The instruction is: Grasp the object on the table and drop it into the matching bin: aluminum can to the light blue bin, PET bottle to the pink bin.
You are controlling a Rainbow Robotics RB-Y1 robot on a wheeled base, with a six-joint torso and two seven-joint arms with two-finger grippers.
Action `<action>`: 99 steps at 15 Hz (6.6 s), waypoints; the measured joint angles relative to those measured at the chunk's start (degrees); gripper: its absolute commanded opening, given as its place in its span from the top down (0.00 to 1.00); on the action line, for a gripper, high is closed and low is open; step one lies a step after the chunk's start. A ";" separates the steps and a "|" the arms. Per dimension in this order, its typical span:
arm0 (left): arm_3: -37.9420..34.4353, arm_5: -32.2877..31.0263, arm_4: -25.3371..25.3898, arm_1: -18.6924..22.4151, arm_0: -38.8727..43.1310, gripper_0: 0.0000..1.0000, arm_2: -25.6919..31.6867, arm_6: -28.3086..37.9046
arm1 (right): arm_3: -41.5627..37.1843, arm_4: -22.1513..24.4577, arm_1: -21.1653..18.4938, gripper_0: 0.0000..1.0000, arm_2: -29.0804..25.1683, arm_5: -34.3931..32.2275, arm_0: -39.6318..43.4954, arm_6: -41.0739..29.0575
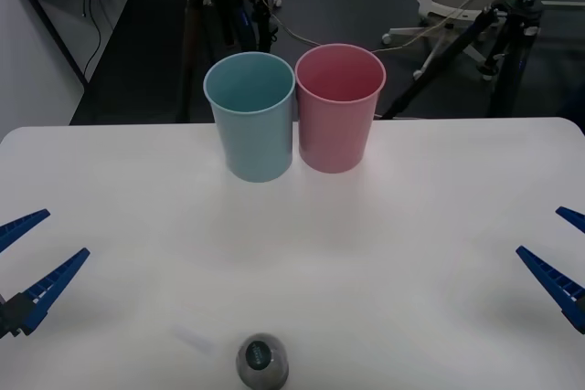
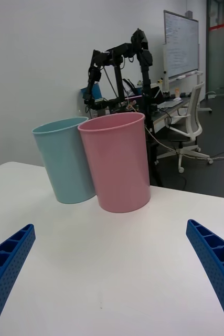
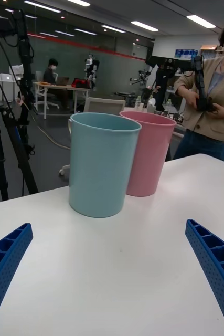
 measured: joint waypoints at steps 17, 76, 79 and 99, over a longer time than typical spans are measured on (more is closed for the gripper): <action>0.01 0.00 0.00 0.00 0.00 0.00 0.00 0.00 | -2.11 -3.93 -5.58 0.00 10.46 -2.21 2.09 16.95; 0.00 0.00 0.00 0.00 0.00 0.00 0.00 0.00 | 6.89 2.92 3.78 0.00 60.79 25.76 -5.01 46.33; 0.00 0.00 0.00 0.00 0.00 0.00 0.00 0.00 | 6.91 2.92 4.45 0.00 62.00 27.51 -6.04 46.47; 0.00 0.00 0.00 0.00 0.00 0.00 0.00 0.00 | 6.87 2.28 4.19 1.00 61.46 27.62 -6.80 46.74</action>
